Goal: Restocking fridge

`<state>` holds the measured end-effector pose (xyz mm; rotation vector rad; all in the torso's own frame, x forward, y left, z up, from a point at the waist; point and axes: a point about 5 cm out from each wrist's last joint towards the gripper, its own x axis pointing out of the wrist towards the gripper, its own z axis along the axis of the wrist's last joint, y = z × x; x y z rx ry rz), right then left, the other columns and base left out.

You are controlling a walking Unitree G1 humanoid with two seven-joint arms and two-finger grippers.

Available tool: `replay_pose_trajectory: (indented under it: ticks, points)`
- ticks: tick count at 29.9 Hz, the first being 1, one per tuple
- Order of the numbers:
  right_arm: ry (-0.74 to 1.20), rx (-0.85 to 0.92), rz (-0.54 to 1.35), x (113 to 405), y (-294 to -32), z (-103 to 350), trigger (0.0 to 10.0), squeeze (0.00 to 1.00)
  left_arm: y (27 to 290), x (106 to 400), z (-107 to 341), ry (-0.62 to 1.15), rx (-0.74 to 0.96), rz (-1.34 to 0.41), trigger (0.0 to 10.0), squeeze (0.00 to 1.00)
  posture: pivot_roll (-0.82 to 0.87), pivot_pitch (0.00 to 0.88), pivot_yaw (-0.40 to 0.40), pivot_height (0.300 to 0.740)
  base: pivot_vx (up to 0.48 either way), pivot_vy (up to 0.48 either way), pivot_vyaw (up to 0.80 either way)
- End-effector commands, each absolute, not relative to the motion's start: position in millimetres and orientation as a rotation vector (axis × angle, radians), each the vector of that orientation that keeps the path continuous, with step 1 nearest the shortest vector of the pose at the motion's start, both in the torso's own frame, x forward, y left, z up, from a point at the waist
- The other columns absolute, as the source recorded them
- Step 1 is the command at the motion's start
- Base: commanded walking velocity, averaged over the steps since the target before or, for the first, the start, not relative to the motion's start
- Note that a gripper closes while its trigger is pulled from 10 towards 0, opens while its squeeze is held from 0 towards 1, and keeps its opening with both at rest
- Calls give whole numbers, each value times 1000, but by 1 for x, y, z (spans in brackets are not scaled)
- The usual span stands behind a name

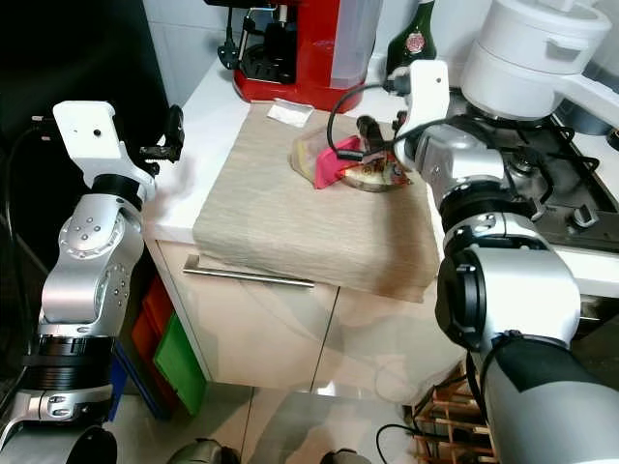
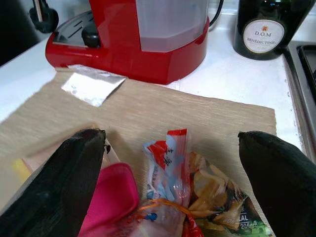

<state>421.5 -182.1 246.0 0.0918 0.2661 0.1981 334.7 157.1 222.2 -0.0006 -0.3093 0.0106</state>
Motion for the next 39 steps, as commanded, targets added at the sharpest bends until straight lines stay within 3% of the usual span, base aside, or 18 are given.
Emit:
replay_pose_trajectory:
  ticks: [1, 12, 22, 29, 39]
  points:
    - [238, 97, 182, 422, -188, 261, 10000, 0, 155, 336, 224, -317, 1, 10, 10000, 0, -19, 0, -49, 740, 0, 0, 0]
    - [412, 114, 131, 417, -195, 244, 10000, 0, 153, 339, 225, -317, -4, 9, 10000, 0, -24, 0, -52, 740, 0, 0, 0]
    - [496, 94, 169, 415, -167, 218, 10000, 0, 153, 340, 227, -327, -9, 13, 10000, 0, -18, 0, -60, 740, 0, 0, 0]
    - [546, 86, 139, 412, -161, 197, 10000, 0, 154, 340, 227, -328, -13, 19, 10000, 0, -15, 0, -66, 740, 0, 0, 0]
    - [584, 88, 51, 407, -170, 177, 10000, 0, 155, 339, 226, -324, -10, 22, 10000, 0, -5, 0, -63, 740, 0, 0, 0]
